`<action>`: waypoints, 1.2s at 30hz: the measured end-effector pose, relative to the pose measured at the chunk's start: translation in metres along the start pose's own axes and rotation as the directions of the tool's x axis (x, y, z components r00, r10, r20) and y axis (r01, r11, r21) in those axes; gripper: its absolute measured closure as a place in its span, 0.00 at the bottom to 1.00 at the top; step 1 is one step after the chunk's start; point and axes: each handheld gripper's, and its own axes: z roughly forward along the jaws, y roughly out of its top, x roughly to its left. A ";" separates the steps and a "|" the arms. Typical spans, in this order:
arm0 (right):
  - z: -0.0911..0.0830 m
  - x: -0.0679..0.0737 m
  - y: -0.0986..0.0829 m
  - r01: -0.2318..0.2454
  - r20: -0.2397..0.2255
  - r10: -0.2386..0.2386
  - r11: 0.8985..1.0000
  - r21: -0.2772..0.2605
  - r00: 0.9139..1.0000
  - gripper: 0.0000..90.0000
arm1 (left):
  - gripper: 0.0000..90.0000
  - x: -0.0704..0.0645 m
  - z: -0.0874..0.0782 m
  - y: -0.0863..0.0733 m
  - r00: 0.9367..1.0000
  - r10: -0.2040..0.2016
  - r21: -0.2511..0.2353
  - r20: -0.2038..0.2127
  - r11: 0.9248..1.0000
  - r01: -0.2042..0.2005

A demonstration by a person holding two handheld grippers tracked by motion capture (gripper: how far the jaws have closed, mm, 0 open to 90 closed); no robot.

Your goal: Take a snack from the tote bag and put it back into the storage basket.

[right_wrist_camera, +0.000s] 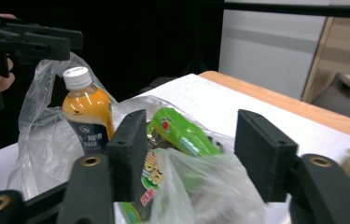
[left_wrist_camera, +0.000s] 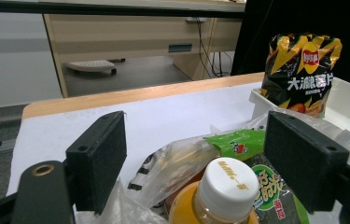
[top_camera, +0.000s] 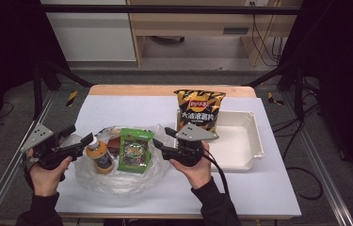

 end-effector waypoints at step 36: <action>0.063 -0.013 -0.042 -0.019 0.119 -0.012 0.967 0.255 0.993 0.93 | 0.23 0.027 -0.004 -0.012 0.995 -0.046 0.023 -0.090 0.999 0.048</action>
